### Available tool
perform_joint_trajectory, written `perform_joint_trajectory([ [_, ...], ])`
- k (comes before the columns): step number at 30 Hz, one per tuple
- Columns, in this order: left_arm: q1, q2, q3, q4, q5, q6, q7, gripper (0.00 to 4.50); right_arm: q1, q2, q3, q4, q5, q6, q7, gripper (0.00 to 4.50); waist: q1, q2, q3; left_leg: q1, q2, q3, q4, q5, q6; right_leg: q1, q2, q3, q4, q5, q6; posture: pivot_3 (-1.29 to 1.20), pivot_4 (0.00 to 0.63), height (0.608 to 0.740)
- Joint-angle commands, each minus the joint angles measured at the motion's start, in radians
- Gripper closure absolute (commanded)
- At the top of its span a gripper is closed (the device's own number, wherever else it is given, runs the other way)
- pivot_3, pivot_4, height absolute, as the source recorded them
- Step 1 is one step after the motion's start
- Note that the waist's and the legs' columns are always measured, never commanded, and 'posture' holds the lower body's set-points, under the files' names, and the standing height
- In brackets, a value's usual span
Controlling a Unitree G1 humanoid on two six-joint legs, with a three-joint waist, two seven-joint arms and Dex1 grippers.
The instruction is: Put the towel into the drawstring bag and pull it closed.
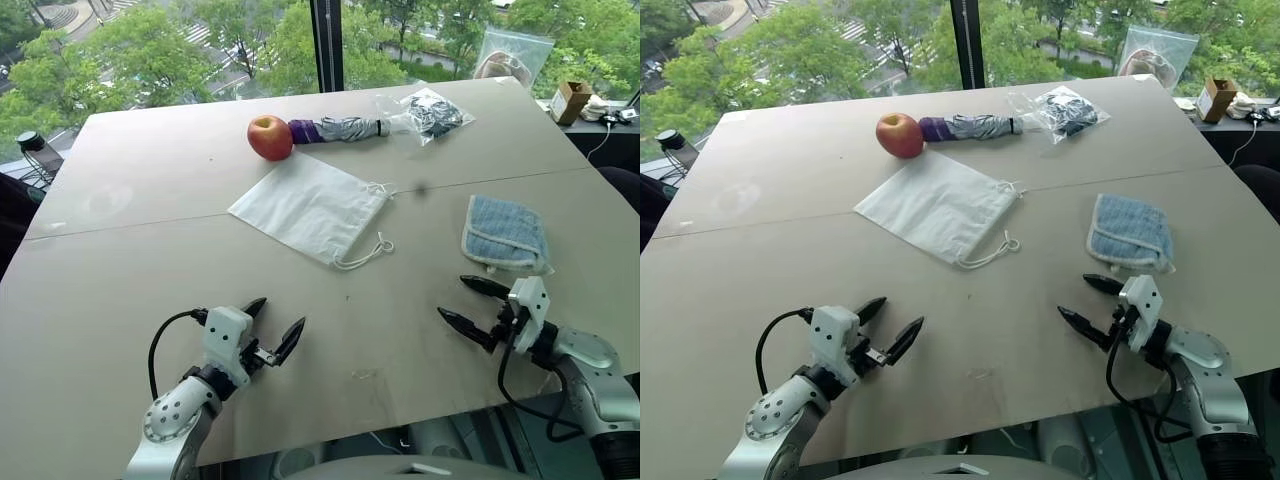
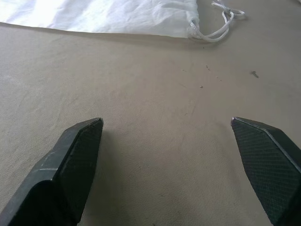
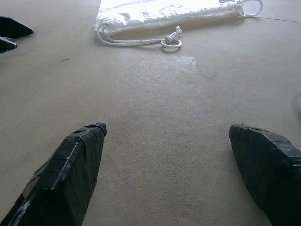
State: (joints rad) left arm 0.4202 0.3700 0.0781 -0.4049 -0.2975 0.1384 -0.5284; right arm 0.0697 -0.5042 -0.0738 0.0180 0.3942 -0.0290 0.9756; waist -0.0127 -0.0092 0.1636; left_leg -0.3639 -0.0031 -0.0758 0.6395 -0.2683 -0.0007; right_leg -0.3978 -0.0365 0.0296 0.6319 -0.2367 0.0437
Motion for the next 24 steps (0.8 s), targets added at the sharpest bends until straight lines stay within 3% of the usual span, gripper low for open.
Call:
perform_joint_trajectory([
  [1,-0.003,0.012,0.003,0.007,-0.035,0.007,-0.036,0.0,0.02,0.01,-0.031,-0.009,-0.004,-0.051,-0.02,0.02,0.0,0.0,0.0,0.0,0.0,0.0,0.0,0.0,0.0,0.0,0.0,0.0,0.0,0.0,0.0,0.0,0.15,0.74],
  [8,-0.042,0.027,0.028,0.01,-0.067,0.012,-0.057,0.0,0.056,0.04,-0.04,-0.029,-0.025,-0.067,-0.102,0.02,0.002,-0.002,0.002,-0.002,0.0,0.0,0.0,0.0,0.0,0.0,0.0,-0.002,0.0,0.0,0.0,0.0,0.15,0.74],
  [24,-0.083,0.077,0.027,-0.06,-0.135,0.1,-0.101,0.0,0.056,0.036,-0.004,-0.061,-0.015,-0.128,-0.035,0.02,0.002,-0.001,0.002,-0.001,-0.001,-0.001,0.0,0.0,0.0,0.0,-0.001,-0.001,-0.001,0.0,0.0,0.0,0.15,0.74],
])
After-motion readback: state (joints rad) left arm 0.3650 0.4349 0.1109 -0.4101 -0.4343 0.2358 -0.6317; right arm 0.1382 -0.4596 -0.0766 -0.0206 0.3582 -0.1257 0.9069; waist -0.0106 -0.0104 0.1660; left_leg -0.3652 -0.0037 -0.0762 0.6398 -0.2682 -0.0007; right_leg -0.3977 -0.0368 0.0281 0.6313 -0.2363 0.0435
